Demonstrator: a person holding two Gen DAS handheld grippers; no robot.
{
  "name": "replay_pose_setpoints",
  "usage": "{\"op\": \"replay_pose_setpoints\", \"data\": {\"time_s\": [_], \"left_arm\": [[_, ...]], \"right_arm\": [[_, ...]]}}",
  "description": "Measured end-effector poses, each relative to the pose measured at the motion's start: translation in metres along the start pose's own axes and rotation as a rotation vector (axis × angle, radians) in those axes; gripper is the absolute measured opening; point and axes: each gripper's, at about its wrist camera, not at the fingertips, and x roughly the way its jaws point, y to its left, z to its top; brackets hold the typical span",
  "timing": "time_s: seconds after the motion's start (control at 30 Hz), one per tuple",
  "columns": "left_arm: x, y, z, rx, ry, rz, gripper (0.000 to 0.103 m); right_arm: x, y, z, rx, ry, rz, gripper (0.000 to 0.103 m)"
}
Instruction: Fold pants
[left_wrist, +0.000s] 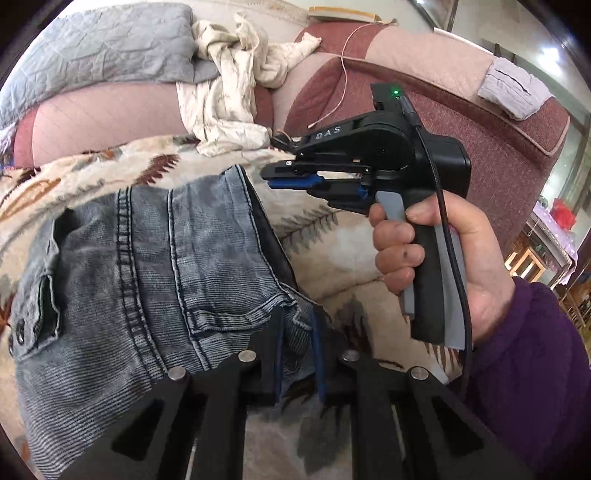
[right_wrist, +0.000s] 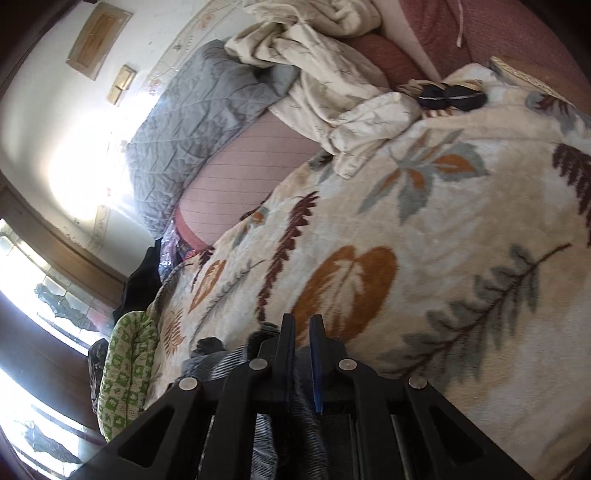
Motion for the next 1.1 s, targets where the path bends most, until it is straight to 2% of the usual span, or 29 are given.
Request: {"op": "replay_pose_setpoints", "data": {"time_s": [0.1,0.2,0.23,0.27,0.3,0.33,0.43,0.47,0.5,0.57,0.63,0.7,0.77,0.8,0.83,1.0,1.1], "left_arm": [[-0.004,0.001,0.001,-0.016,-0.01,-0.012,0.014],[-0.016,0.001,0.007,-0.031,-0.031,-0.045,0.02],[-0.025,-0.002,0.009,-0.022,-0.051,-0.046,0.025],[-0.03,-0.004,0.013,-0.006,-0.069,-0.031,0.039],[-0.039,-0.007,0.015,0.015,-0.096,-0.005,0.048],[-0.047,-0.008,0.018,0.029,-0.128,0.026,0.062],[-0.068,-0.002,0.025,0.044,-0.194,0.12,0.069],[-0.071,0.002,0.027,0.044,-0.199,0.156,0.075],[-0.076,0.008,0.029,0.041,-0.206,0.217,0.078],[-0.08,0.021,0.03,0.032,-0.22,0.328,0.08],[-0.082,0.037,0.03,0.019,-0.199,0.438,0.08],[-0.084,0.052,0.026,0.0,-0.168,0.508,0.08],[-0.087,0.067,0.021,-0.028,-0.146,0.564,0.08],[-0.088,0.074,0.018,-0.048,-0.13,0.593,0.08],[-0.088,0.081,0.016,-0.064,-0.113,0.611,0.08],[-0.085,0.103,0.002,-0.128,-0.026,0.691,0.08],[-0.077,0.105,-0.004,-0.135,0.025,0.695,0.08]], "right_arm": [[0.0,-0.013,-0.001,0.018,0.016,-0.039,0.012],[-0.003,-0.018,-0.001,0.023,0.021,-0.045,0.012],[-0.004,-0.016,-0.001,0.013,0.019,-0.049,0.012],[-0.005,-0.014,-0.001,0.001,0.015,-0.056,0.012],[-0.006,-0.012,-0.001,-0.006,0.012,-0.058,0.012],[-0.006,-0.01,-0.001,-0.012,0.01,-0.056,0.012],[-0.008,0.0,-0.002,-0.036,-0.002,-0.048,0.012],[-0.01,0.005,-0.003,-0.056,-0.013,-0.051,0.012],[-0.011,0.01,-0.004,-0.073,-0.025,-0.053,0.012],[-0.019,0.024,-0.007,-0.125,-0.067,-0.036,0.012],[-0.024,0.039,-0.01,-0.17,-0.093,-0.004,0.012],[-0.027,0.054,-0.015,-0.209,-0.113,0.028,0.013],[-0.027,0.068,-0.021,-0.244,-0.117,0.053,0.029],[-0.025,0.072,-0.024,-0.254,-0.119,0.056,0.045],[-0.024,0.076,-0.028,-0.264,-0.122,0.059,0.056],[-0.006,0.094,-0.042,-0.308,-0.091,0.05,0.057],[0.004,0.103,-0.047,-0.322,-0.078,0.054,0.057]]}}
